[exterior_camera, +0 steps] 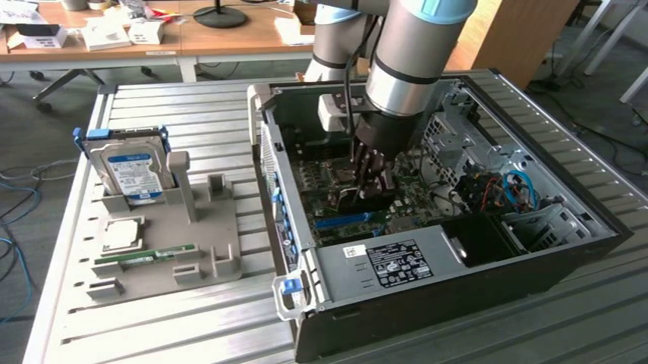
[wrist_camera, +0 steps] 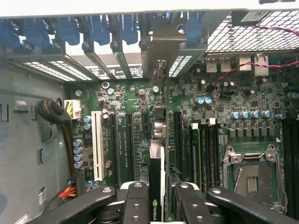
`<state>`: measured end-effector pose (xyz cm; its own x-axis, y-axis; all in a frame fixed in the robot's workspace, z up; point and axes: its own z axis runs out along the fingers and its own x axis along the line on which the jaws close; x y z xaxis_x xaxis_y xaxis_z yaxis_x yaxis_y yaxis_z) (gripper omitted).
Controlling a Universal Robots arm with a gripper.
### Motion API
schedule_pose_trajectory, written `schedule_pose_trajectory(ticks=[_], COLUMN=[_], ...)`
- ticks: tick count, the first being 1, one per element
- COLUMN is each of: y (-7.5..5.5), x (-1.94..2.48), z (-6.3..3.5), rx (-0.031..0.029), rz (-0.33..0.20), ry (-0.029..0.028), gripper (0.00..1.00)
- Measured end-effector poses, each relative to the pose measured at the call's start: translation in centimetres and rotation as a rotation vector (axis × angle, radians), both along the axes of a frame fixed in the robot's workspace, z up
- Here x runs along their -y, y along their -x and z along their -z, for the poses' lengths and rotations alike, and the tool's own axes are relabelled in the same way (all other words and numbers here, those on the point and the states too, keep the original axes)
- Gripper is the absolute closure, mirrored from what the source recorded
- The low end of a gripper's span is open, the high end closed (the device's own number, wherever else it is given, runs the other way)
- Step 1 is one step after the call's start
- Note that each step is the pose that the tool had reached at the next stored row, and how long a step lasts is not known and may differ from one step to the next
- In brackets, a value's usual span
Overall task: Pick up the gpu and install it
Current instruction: 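Insert the gpu into the slot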
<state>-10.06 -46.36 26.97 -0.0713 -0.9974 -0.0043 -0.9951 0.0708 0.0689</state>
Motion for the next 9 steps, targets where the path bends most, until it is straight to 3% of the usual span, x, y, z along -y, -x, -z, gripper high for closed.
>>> schedule_pose_trajectory(ticks=[9], y=[0.08], x=[-0.01], z=[0.23], rx=[0.0000], rz=[0.000], ry=[-0.0002], gripper=[0.74])
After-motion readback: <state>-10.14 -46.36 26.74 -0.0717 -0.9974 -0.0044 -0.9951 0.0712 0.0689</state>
